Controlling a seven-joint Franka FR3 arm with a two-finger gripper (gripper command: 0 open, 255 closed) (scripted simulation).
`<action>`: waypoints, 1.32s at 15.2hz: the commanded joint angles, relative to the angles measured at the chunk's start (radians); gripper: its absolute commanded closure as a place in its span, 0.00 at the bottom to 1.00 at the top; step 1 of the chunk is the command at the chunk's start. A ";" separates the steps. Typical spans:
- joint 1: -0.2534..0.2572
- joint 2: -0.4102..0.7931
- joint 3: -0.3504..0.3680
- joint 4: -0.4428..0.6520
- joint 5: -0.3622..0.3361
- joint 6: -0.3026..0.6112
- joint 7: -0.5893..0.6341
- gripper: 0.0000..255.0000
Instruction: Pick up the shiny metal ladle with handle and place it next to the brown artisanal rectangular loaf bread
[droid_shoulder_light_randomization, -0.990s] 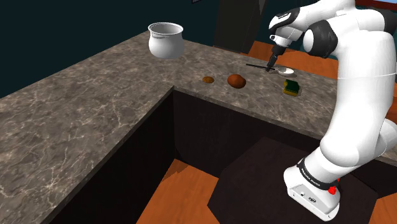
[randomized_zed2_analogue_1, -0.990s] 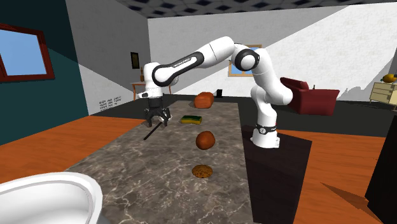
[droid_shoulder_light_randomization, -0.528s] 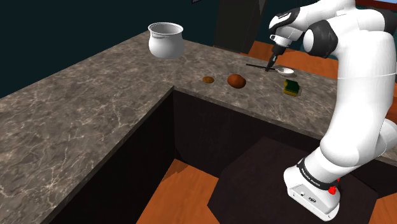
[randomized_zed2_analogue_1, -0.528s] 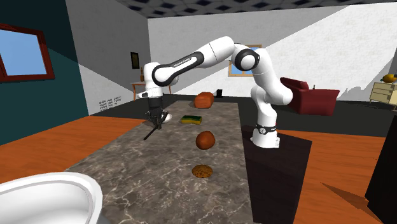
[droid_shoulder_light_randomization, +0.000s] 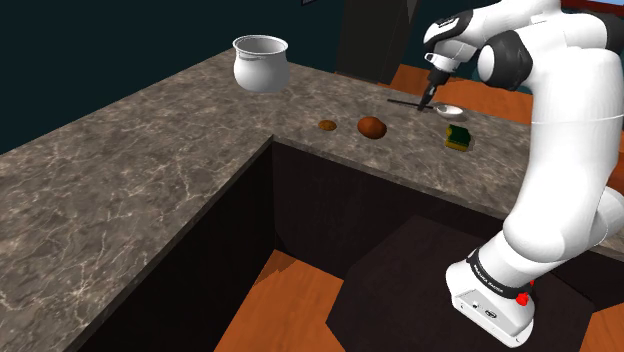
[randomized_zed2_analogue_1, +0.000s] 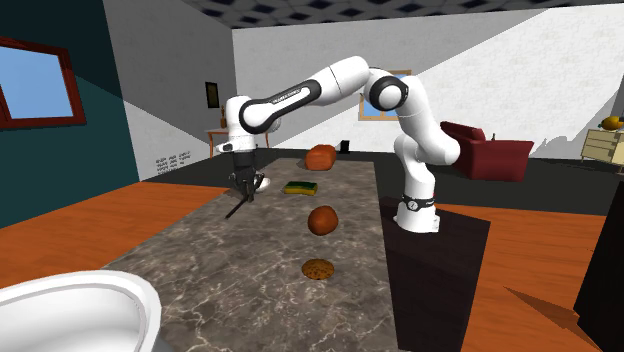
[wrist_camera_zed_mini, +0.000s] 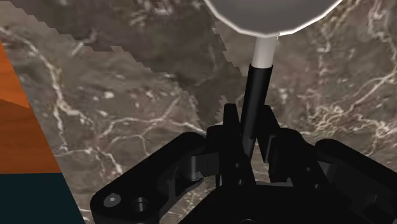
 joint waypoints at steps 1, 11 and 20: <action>0.000 -0.007 -0.003 0.012 -0.006 -0.018 0.006 1.00; 0.000 -0.049 -0.021 0.084 -0.037 -0.123 0.038 1.00; -0.011 -0.070 -0.030 0.176 -0.054 -0.228 0.064 1.00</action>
